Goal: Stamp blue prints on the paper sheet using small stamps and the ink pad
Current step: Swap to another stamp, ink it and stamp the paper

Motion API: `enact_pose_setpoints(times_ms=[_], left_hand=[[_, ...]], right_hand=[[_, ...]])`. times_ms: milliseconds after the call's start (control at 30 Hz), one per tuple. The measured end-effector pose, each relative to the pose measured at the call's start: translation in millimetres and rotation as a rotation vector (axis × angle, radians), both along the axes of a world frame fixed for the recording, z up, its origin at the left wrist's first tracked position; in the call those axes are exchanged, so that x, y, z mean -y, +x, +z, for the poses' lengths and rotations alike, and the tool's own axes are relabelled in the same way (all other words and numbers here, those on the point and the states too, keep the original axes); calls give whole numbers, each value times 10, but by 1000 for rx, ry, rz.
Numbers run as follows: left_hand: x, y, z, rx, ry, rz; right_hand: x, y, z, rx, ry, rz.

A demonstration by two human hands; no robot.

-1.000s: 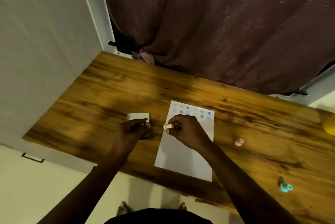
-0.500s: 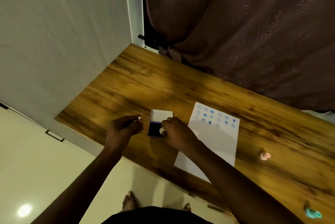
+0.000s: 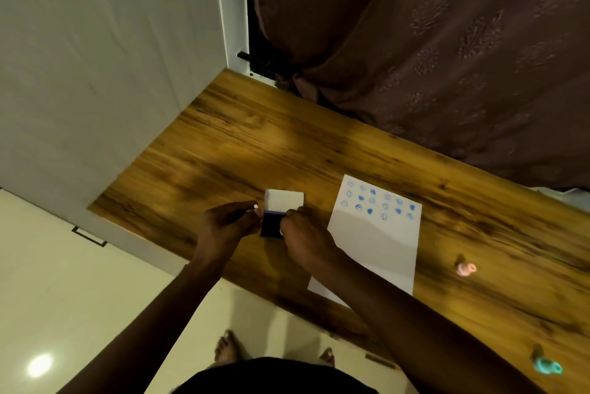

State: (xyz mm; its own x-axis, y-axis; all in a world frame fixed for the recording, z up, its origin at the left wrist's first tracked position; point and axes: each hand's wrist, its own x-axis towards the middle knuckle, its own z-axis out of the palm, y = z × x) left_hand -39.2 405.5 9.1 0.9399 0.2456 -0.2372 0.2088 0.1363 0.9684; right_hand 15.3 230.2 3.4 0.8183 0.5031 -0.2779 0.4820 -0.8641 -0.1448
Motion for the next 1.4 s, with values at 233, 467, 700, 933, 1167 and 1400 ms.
enact_pose_setpoints(times_ms=[233, 467, 700, 933, 1167, 1400], left_hand=[[128, 28, 125, 22, 28, -67], [325, 76, 176, 19, 9, -107], [693, 70, 187, 32, -59, -204], [1115, 106, 182, 13, -110, -223], [1326, 162, 133, -7, -47, -233], [1387, 210, 67, -38, 14, -242]], right_hand=[[26, 54, 17, -48, 96, -128], [503, 158, 156, -157, 546, -414], [1711, 240, 264, 4, 576, -812], [2236, 332, 205, 133, 239, -772], [2193, 386, 151, 98, 101, -623], [2158, 419, 97, 86, 12, -592]])
